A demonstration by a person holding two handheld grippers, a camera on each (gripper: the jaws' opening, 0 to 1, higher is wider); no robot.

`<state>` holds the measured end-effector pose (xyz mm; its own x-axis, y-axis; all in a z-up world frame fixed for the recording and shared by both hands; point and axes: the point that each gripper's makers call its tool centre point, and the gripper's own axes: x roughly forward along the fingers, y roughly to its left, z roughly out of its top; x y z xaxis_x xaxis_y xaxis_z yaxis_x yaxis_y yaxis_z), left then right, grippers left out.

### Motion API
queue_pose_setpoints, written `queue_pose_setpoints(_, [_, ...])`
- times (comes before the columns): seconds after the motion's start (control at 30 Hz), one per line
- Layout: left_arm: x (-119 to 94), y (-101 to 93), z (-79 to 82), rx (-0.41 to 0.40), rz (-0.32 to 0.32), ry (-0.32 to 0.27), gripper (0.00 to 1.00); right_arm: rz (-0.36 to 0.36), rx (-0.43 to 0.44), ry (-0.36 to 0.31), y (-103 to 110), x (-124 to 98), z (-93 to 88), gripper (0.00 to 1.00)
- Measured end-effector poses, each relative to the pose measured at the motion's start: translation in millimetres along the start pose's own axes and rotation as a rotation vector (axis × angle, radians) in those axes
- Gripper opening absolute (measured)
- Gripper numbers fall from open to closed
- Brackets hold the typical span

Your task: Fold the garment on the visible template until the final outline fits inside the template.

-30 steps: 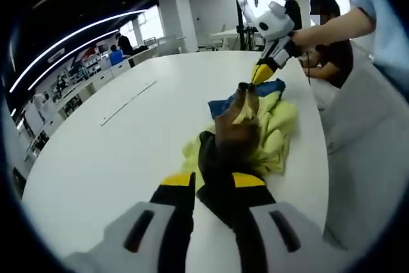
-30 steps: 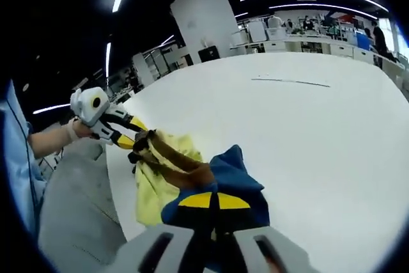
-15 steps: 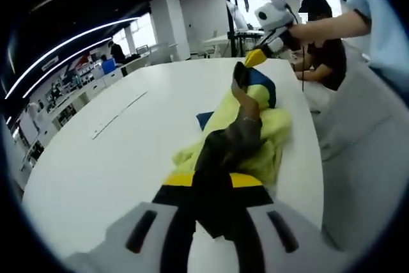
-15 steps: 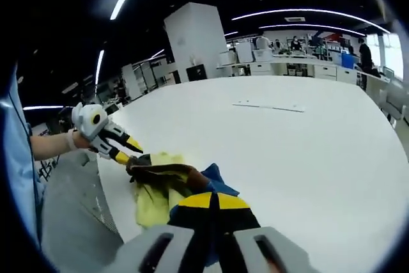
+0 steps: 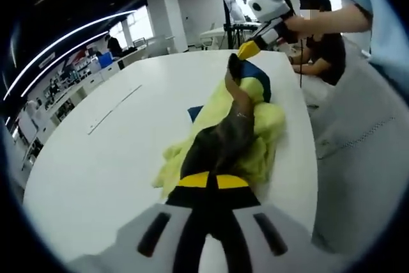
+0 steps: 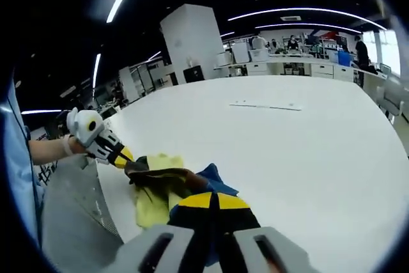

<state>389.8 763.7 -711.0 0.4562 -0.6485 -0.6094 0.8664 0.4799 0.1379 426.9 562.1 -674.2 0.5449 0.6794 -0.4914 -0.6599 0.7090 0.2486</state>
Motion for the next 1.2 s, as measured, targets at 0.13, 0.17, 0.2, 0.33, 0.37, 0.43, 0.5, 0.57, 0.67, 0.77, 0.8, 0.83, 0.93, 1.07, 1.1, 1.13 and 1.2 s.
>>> queue_pose_setpoints(0.13, [-10.7, 9.2, 7.3, -0.063, 0.034, -0.024, 0.0, -0.004, 0.01, -0.011, -0.2, -4.0, 2.5, 0.0])
queue_pose_setpoints(0.17, [-15.3, 13.7, 10.4, -0.092, 0.054, -0.036, 0.0, -0.004, 0.012, -0.019, 1.0, -6.1, 4.6, 0.0])
queue_pose_setpoints(0.2, [-19.3, 16.1, 13.5, -0.113, 0.064, -0.048, 0.0, -0.002, 0.013, -0.024, 2.2, -7.5, 6.4, 0.0])
queue_pose_setpoints(0.33, [-38.1, 27.8, 29.1, -0.19, 0.108, -0.114, 0.0, 0.012, 0.006, -0.04, 11.2, -15.2, 16.6, 0.0])
queue_pose_setpoints(0.37, [-45.1, 32.1, 33.3, -0.221, 0.134, -0.131, 0.0, 0.019, -0.013, -0.051, 16.2, -18.6, 22.5, 0.0])
queue_pose_setpoints(0.43, [-55.7, 35.5, 39.4, -0.243, 0.154, -0.148, 0.0, 0.036, -0.022, -0.07, 23.7, -24.4, 32.2, 0.0])
queue_pose_setpoints(0.5, [-63.5, 37.3, 44.2, -0.255, 0.166, -0.163, 0.0, 0.048, -0.03, -0.084, 28.8, -28.6, 39.4, 0.0])
queue_pose_setpoints(0.57, [-71.6, 39.7, 49.8, -0.257, 0.185, -0.178, 0.0, 0.062, -0.044, -0.094, 34.4, -33.0, 47.1, 0.0])
queue_pose_setpoints(0.67, [-84.6, 43.9, 59.8, -0.257, 0.218, -0.203, 0.0, 0.088, -0.056, -0.112, 44.1, -40.2, 59.6, 0.0])
queue_pose_setpoints(0.77, [-97.2, 48.8, 71.4, -0.271, 0.245, -0.241, 0.0, 0.104, -0.063, -0.149, 51.8, -47.8, 74.6, 0.0])
queue_pose_setpoints(0.8, [-103.3, 51.6, 77.5, -0.285, 0.255, -0.265, 0.0, 0.109, -0.068, -0.175, 54.7, -51.7, 83.3, 0.0])
queue_pose_setpoints(0.83, [-107.7, 53.3, 81.4, -0.285, 0.265, -0.275, 0.0, 0.115, -0.068, -0.192, 57.2, -54.7, 89.1, 0.0])
queue_pose_setpoints(0.93, [-123.3, 59.6, 95.9, -0.284, 0.297, -0.309, 0.0, 0.139, -0.075, -0.266, 66.2, -65.5, 112.8, 0.0])
queue_pose_setpoints(1.07, [-146.9, 65.1, 122.1, -0.267, 0.329, -0.367, 0.0, 0.147, -0.103, -0.342, 75.8, -79.0, 140.8, 0.0])
queue_pose_setpoints(1.1, [-150.2, 64.8, 127.8, -0.255, 0.324, -0.379, 0.0, 0.158, -0.106, -0.362, 79.6, -82.0, 148.5, 0.0])
queue_pose_setpoints(1.13, [-154.8, 67.6, 132.5, -0.247, 0.333, -0.386, 0.0, 0.164, -0.103, -0.363, 81.1, -83.0, 151.2, 0.0])
queue_pose_setpoints(1.2, [-160.6, 71.9, 138.5, -0.241, 0.346, -0.393, 0.0, 0.173, -0.114, -0.377, 85.6, -84.3, 158.8, 0.0])
